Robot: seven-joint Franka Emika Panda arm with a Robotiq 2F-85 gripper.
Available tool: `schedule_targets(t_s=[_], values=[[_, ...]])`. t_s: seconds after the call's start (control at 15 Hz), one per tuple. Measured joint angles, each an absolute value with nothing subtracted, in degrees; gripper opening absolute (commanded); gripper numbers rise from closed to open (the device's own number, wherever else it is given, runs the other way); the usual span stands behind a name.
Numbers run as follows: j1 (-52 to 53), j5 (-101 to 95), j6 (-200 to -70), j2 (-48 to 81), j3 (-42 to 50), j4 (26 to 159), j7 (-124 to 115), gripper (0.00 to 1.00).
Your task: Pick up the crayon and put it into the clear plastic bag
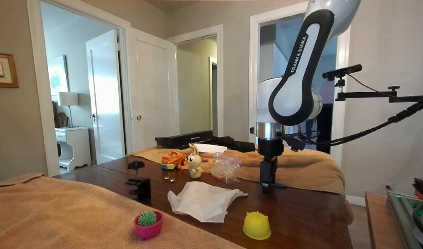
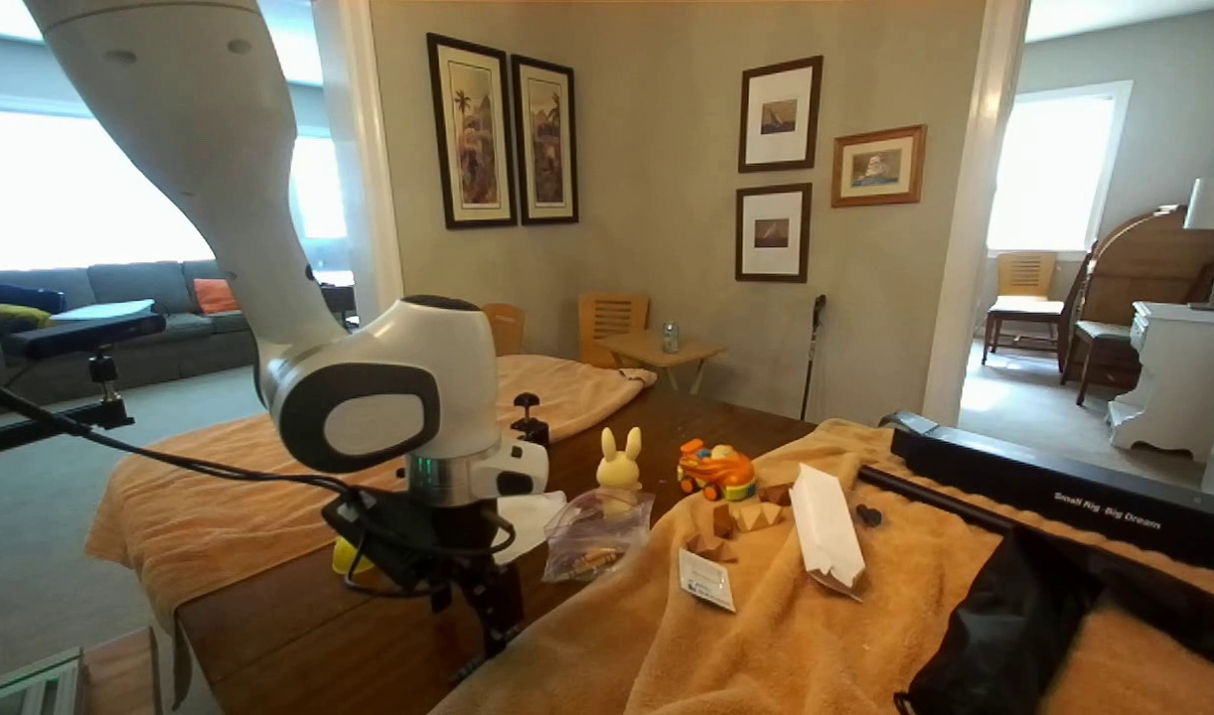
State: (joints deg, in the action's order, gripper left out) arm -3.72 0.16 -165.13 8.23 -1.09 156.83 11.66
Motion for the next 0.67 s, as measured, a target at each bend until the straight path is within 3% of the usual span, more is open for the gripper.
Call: schedule_targets(t_s=[0.67], values=[[-3.9,2.0,-165.1,8.4,-2.8,156.8,12.4,1.0]])
